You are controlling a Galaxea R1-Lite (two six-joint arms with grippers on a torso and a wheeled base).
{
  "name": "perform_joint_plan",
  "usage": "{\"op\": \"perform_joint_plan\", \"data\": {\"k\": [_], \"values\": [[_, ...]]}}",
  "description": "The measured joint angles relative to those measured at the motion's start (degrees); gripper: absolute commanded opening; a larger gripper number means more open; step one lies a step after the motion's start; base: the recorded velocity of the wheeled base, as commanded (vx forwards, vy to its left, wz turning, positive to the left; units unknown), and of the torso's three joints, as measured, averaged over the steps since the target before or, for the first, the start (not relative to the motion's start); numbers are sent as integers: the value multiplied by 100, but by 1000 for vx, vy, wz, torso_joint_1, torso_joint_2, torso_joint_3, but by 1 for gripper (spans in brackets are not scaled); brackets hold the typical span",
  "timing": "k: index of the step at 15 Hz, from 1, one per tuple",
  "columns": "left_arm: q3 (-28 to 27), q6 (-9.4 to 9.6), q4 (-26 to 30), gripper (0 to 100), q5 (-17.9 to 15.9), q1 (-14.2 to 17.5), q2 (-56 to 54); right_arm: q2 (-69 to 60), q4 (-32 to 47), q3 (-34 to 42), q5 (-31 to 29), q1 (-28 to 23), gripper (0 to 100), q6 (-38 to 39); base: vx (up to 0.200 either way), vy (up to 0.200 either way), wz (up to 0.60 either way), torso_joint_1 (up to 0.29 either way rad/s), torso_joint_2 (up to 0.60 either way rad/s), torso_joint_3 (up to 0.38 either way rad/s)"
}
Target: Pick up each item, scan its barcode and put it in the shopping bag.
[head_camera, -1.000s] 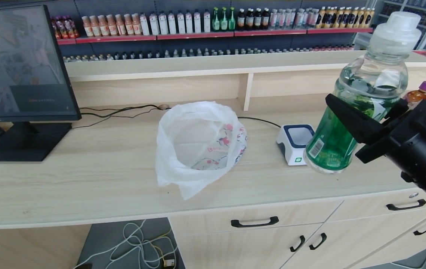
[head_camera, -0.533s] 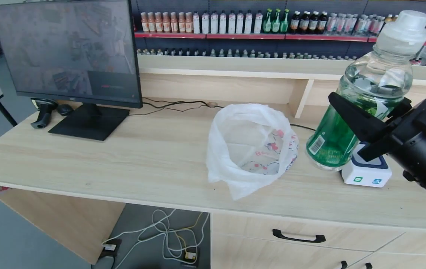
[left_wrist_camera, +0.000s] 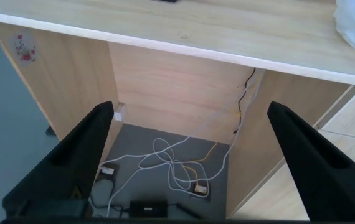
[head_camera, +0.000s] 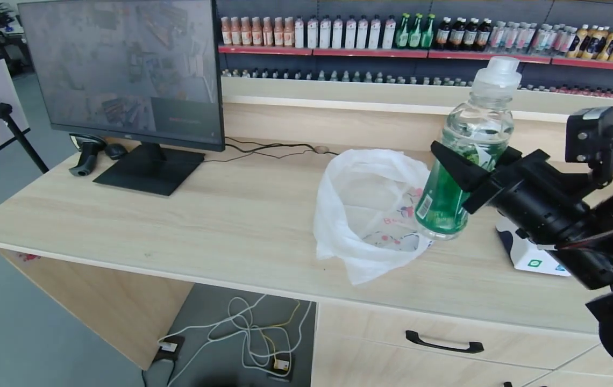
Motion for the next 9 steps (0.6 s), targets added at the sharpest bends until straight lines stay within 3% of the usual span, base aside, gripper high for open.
{"op": "perform_joint_plan", "data": {"k": [9], "values": [[0,13,2,100,0,0,0,1687,0,-1673,17,-113,0,278,0,0,0,0,0,0]]}}
